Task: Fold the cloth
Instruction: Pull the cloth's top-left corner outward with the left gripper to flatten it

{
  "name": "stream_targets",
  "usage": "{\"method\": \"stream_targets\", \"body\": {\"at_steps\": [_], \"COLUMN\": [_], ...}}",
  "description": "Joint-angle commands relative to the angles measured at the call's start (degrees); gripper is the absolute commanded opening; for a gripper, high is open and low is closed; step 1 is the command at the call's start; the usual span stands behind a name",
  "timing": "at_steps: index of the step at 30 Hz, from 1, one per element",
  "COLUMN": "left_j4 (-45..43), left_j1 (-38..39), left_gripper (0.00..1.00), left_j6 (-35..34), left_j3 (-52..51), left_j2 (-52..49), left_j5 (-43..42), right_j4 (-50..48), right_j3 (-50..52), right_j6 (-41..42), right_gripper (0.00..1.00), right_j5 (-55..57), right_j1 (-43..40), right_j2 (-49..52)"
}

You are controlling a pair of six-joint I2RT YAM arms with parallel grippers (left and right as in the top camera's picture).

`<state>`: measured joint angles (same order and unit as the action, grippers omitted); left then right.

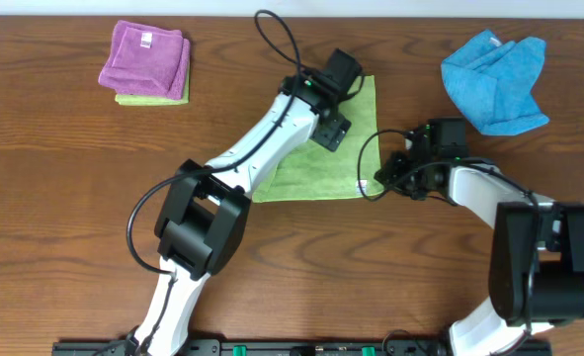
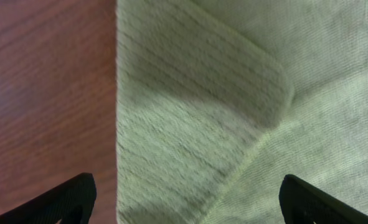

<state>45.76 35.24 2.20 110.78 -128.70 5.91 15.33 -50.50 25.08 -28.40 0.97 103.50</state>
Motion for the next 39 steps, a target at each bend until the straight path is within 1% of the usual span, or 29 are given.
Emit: {"method": "stream_targets", "body": {"at_steps": [1,4,5,6,8,9,10,11,12,13,14,16,18,21,23,26,29,34,36,37,38,39], "left_j4": [-1.5,-3.2,-4.0,-5.0,-7.2,-7.5,-7.5,-7.3,-7.3,-8.2,-9.1,-10.8,-10.8,-9.8,-9.7,-10.5,-10.7,-11.7,-11.7,-11.8,-11.8,-11.8], "left_j1": [-0.2,0.1,0.3,0.5,0.8,0.8,0.8,0.8,0.8,0.8,0.9,1.2,1.6,2.3,2.4,2.5,2.8,3.4,3.4,3.4,3.4,3.4], "left_gripper": [0.95,0.95,0.95,0.95,0.95,0.95,0.95,0.95,0.95,0.95,0.95,0.95,0.95,0.95,0.95,0.95,0.95,0.95,0.96,0.98,0.93,0.80], "left_j6": [1.2,1.0,1.0,1.0,0.3,0.3,-0.1,-2.5,-6.5,-8.2,-7.6,-1.6,1.1,-0.5,-1.7,-2.2,-2.6,-2.7,-4.1,-4.4,-4.4,-4.3], "left_j3": [0.9,0.9,0.8,0.8,0.8,0.8,0.8,0.8,0.8,0.8,0.8,0.8,0.8,0.8,0.8,0.8,0.8,0.9,0.9,0.9,0.9,0.9], "left_j2": [-1.3,-1.3,-1.4,-1.5,-1.5,-1.5,-1.5,-1.5,-1.5,-1.9,-2.1,-3.1,-4.1,-5.9,-6.8,-8.7,-9.7,-9.7,-9.7,-9.7,-9.7,-9.7], "left_j5": [-4.5,-7.8,-8.4,-8.6,-8.2,-8.3,-8.3,-8.4,-8.5,-8.5,-8.6,-10.1,-8.2,-2.0,1.4,4.0,6.2,6.7,6.7,6.7,6.8,6.9], "right_j4": [-0.3,-0.4,-0.3,-0.2,0.9,1.9,2.9,4.5,6.4,8.5,9.9,12.9,15.3,18.8,20.6,23.3,24.9,25.0,25.0,25.0,25.0,25.0], "right_j3": [-0.6,-0.9,-0.9,-0.9,-0.9,-0.9,-0.9,-0.9,-0.9,-0.9,-0.9,-0.9,-0.9,-0.9,-0.9,-0.9,-0.9,-0.9,-0.9,-0.9,-0.9,-0.9], "right_j6": [-4.4,-4.6,-4.6,-4.5,-4.3,-3.7,-2.8,-1.7,-1.0,-0.9,-0.9,-2.5,-4.3,-6.9,-9.0,-11.9,-13.0,-13.0,-13.0,-13.2,-13.4,-13.6], "right_gripper": [0.17,0.21,0.27,0.48,0.80,0.84,0.84,0.85,0.85,0.86,0.86,0.88,0.89,0.89,0.89,0.90,0.90,0.90,0.89,0.90,0.89,0.89], "right_j5": [-5.6,-6.4,-6.4,-6.4,-5.9,-4.9,-3.4,-1.1,1.6,3.8,4.9,5.9,5.9,5.7,5.4,5.4,5.3,5.3,5.3,5.3,5.3,5.3], "right_j1": [-0.5,-0.4,-0.4,-0.4,-0.8,-1.3,-1.8,-2.6,-3.9,-5.8,-7.5,-12.6,-17.7,-25.1,-28.2,-30.2,-30.2,-30.2,-30.2,-30.2,-30.2,-30.2], "right_j2": [-2.5,-6.2,-7.5,-9.0,-12.6,-14.4,-16.1,-18.2,-20.6,-23.4,-25.4,-30.1,-33.6,-37.5,-38.8,-39.1,-39.0,-39.0,-39.0,-39.0,-39.0,-39.0]}}
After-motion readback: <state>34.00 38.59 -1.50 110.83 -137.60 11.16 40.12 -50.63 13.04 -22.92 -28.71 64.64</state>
